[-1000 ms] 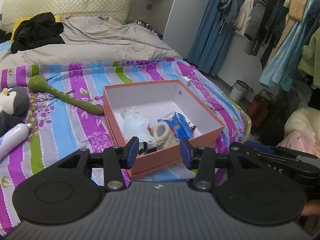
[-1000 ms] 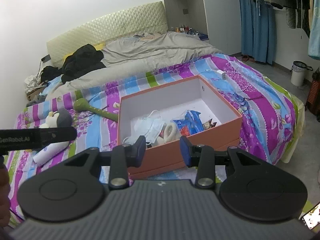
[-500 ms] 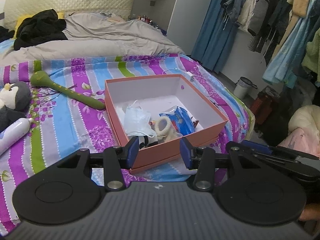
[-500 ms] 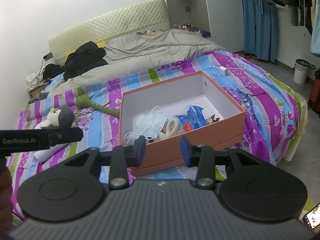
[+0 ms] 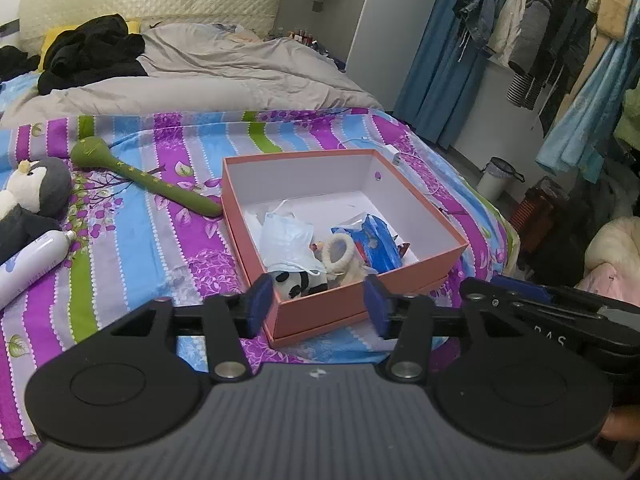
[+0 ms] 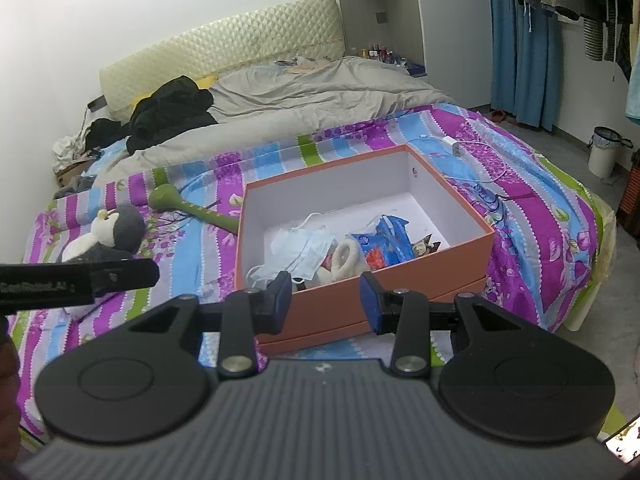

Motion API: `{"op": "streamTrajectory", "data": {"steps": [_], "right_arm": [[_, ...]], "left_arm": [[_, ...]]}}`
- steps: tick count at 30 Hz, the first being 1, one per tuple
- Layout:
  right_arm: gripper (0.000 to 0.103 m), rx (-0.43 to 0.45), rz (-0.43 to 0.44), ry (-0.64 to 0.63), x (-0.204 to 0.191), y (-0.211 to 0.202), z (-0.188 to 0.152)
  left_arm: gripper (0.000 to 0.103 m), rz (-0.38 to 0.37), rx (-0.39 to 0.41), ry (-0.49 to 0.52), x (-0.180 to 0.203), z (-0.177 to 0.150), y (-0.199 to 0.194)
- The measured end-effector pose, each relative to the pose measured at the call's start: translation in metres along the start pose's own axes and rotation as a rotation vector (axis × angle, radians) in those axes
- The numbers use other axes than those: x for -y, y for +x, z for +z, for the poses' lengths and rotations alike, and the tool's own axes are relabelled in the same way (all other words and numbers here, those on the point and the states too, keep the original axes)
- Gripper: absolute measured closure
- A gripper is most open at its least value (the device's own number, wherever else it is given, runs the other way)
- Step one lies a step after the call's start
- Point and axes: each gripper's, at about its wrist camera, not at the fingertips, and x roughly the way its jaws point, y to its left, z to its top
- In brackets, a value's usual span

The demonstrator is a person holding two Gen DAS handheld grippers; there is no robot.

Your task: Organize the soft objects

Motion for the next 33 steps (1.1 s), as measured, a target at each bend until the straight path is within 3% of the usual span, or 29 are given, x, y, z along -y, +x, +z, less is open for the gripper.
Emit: {"op": "streamTrajectory", "data": {"steps": [3,4,9,14,33], "right_arm": [[0.017,0.001,-0.012,0.012,0.005,0.003,0.002],[0.013,0.005,-0.014,0.021,0.007,0.003,0.002],[0.012,-0.002,-0.036,0.005,0.009,0.006,0.004],[0.011,-0.007,-0.036,-0.012,0.005,0.008,0.002],[0.011,-0.029,-0.043,-0.027,0.0,0.014,0.002]], "left_arm": [[0.016,0.031,0.003,-0.011,-0.002,0.001,0.002],[0.013,0.035,0.005,-0.015,-0.002,0.001,0.002],[0.003,0.053,0.014,-0.01,-0.004,0.003,0.002],[0.0,0.067,0.019,0.004,-0.004,0.003,0.001],[0.0,0.11,-0.003,0.03,-0.002,0.003,0.004]]}}
